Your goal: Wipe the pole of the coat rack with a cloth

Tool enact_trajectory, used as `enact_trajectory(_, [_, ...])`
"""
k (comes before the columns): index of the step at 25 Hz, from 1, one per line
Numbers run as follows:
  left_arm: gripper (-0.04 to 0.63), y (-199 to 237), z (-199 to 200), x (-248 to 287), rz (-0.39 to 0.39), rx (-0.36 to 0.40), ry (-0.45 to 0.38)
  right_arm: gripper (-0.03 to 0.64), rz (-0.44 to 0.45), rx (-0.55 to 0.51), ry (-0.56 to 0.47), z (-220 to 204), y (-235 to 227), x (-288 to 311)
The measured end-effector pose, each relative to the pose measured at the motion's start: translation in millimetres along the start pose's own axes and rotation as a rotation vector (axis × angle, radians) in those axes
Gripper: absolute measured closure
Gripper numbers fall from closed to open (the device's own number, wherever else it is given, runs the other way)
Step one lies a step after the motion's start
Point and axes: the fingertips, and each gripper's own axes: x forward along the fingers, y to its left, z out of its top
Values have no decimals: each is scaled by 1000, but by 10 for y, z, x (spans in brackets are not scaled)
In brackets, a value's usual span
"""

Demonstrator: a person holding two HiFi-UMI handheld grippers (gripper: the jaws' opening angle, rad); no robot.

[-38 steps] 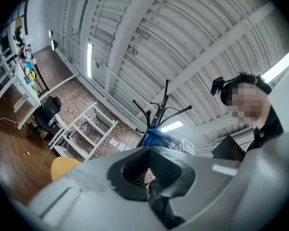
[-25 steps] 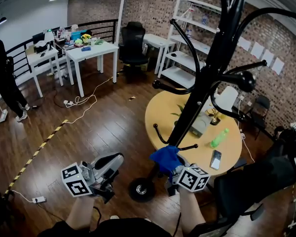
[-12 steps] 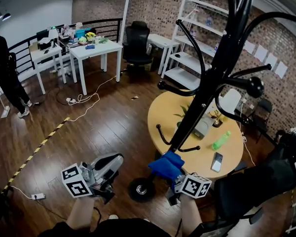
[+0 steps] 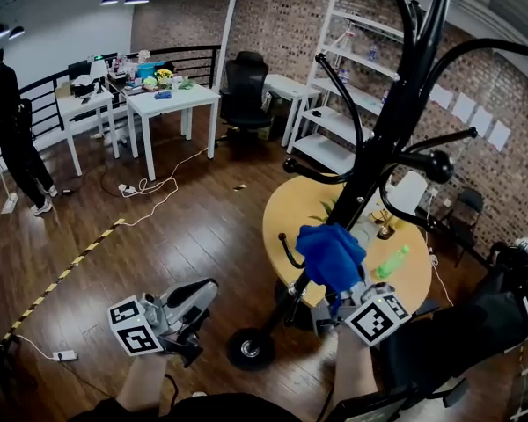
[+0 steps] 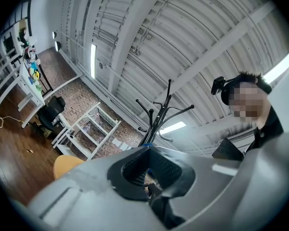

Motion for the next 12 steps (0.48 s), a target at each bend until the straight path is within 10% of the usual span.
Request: enact_trajectory(12, [594,-37,198,-73,-16,35,-46,594,160,-212,-203,1584,1124,302])
